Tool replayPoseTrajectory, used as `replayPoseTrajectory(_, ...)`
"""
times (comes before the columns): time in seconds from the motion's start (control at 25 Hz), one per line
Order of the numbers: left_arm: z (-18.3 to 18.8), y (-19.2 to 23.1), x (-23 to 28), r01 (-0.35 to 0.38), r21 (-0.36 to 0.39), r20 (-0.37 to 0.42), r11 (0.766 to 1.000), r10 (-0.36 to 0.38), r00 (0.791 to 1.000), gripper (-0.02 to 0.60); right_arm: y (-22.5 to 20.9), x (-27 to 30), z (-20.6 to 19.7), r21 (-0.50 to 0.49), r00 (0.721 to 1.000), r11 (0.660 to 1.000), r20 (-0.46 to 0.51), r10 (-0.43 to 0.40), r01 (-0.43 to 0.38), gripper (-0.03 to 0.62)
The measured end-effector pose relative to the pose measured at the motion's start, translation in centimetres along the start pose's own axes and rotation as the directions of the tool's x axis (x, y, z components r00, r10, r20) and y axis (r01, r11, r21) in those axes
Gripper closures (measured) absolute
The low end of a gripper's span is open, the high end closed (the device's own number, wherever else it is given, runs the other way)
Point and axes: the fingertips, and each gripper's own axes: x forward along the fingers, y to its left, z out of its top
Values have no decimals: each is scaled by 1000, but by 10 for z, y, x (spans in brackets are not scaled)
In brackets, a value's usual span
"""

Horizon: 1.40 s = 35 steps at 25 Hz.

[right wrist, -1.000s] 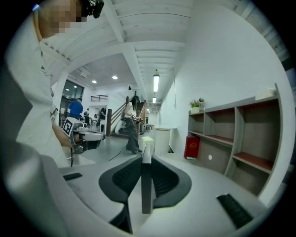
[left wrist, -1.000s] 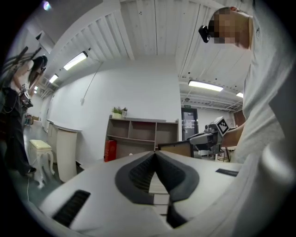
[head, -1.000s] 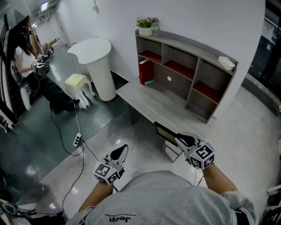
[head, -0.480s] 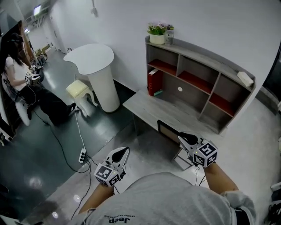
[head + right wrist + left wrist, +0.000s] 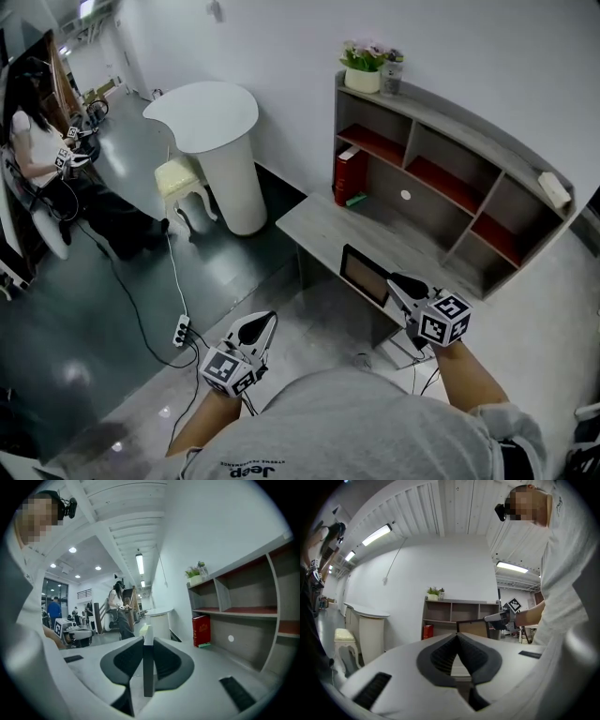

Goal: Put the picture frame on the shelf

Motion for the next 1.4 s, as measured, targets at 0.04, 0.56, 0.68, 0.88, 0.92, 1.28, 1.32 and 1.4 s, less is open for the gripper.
replayPoseTrajectory(0.04, 0, 4, 3, -7, 4, 0, 1000, 7, 1000, 574, -5, 6, 2, 9, 1000, 1000, 4, 5, -5, 520)
replayPoseTrajectory(0.56, 9, 72, 129, -81, 33, -13, 996, 82, 997, 574, -132, 96, 40, 76, 992, 992, 72, 99, -105, 520)
replayPoseTrajectory(0.68, 14, 83, 177, -71, 49, -22, 996, 72, 997, 573, -167, 115, 48, 92, 989, 987, 76, 123, -130, 520)
replayPoseTrajectory(0.88, 24, 103, 248, -67, 60, -31, 996, 69, 997, 573, -221, 143, 61, 116, 985, 981, 93, 145, -156, 520)
replayPoseTrajectory(0.92, 25, 106, 262, -63, 62, -35, 996, 65, 997, 573, -230, 148, 63, 120, 984, 979, 96, 151, -162, 520)
replayPoseTrajectory(1.28, 15, 129, 353, 17, 41, -87, 999, -13, 996, 573, -277, 177, 69, 186, 984, 968, 99, 151, -168, 520)
replayPoseTrajectory(1.32, 13, 133, 361, 29, 36, -90, 999, -26, 996, 574, -282, 180, 69, 200, 985, 966, 98, 144, -161, 520)
replayPoseTrajectory(1.4, 9, 141, 377, 56, 25, -92, 998, -54, 994, 572, -291, 186, 68, 234, 987, 961, 99, 125, -145, 520)
